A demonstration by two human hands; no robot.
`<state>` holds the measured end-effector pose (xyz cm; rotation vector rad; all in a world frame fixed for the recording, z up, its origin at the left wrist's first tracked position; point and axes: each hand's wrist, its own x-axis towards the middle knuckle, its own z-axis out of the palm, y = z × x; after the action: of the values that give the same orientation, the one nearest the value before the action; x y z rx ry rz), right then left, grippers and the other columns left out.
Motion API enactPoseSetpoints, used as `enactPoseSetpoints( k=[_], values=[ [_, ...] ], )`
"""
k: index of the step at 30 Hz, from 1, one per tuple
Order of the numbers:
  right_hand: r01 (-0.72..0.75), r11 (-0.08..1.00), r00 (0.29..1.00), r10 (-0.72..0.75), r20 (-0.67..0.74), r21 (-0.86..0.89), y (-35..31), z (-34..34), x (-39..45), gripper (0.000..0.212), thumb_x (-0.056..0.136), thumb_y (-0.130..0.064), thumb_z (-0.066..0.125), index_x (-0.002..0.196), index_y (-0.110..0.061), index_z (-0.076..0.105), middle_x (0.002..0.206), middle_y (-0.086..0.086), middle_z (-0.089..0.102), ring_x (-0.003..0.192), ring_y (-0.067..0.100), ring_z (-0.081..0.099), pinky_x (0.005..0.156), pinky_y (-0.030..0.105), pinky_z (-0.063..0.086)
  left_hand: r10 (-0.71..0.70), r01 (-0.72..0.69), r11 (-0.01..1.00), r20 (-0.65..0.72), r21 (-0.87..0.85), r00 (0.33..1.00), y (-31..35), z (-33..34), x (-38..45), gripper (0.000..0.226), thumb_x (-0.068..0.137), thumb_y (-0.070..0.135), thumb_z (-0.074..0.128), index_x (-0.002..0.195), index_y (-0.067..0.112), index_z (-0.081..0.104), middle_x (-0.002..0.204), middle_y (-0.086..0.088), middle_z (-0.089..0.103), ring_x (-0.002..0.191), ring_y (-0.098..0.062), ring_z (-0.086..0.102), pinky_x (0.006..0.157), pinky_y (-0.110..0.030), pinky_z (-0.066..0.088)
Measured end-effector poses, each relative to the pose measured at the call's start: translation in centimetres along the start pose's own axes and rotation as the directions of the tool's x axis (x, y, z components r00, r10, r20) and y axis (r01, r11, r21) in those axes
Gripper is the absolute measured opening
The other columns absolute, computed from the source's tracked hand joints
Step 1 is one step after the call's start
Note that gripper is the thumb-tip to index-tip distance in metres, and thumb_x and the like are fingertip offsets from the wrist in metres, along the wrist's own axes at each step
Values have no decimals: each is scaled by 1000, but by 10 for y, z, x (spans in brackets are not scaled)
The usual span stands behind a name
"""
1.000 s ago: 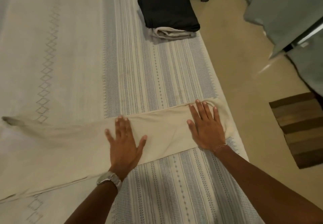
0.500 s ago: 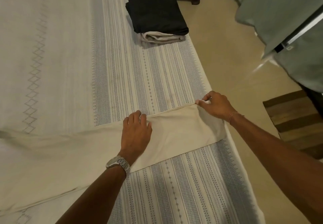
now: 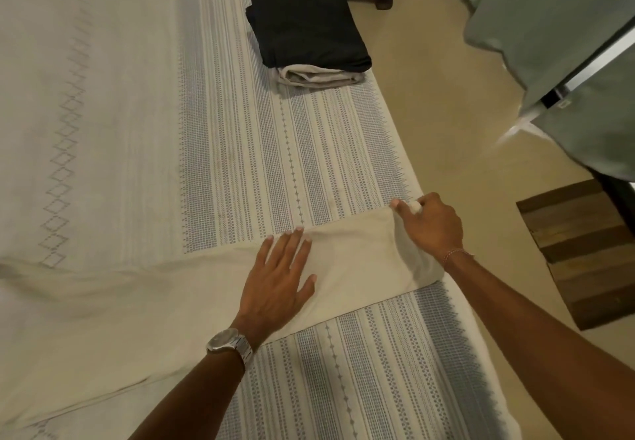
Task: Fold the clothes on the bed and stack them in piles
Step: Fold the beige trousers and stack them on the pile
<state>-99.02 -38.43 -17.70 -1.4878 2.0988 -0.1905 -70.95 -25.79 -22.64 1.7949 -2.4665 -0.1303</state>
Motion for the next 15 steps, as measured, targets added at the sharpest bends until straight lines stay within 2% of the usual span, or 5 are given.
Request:
enactPoseSetpoints(
  k=[3,7,9,11,15],
  values=[
    [-99,995,961,92,261,11,17,-16,-5,81,78,-84,59,113,-10,65,105,5,71,95,26,68,76,36,54,3,2,996,63,-88,998,11,7,-2,76,100,61,38,159,14,28,168,-13,15,154,-30,20,123,-53,21],
    [-73,965,852,-70,519,250,39,-34,-14,38,86,-54,74,103,-20,73,99,-3,77,93,18,72,81,33,58,-43,58,992,124,-115,991,9,8,3,95,93,75,37,163,16,8,171,-4,-2,157,-23,-5,125,-55,11],
    [-31,952,867,-126,482,304,42,-30,-20,20,92,-38,73,100,-20,72,97,-4,76,86,13,72,72,26,56,-44,60,992,143,-109,989,9,6,6,100,90,79,36,163,17,6,171,-3,-3,157,-22,-6,124,-57,9],
    [22,939,921,-152,359,342,44,-22,-27,24,94,-34,71,112,-18,72,104,-5,76,93,13,72,77,29,56,-49,64,995,168,-82,985,9,5,7,103,89,81,33,163,16,3,170,-2,-5,157,-22,-9,124,-58,7],
    [221,965,973,-228,38,143,17,-13,-50,25,98,-34,66,110,-12,73,86,-6,70,75,14,63,64,25,45,-107,132,987,240,-91,965,17,2,13,94,93,75,23,163,15,1,170,-4,-11,156,-22,-15,125,-54,-3]
  ],
)
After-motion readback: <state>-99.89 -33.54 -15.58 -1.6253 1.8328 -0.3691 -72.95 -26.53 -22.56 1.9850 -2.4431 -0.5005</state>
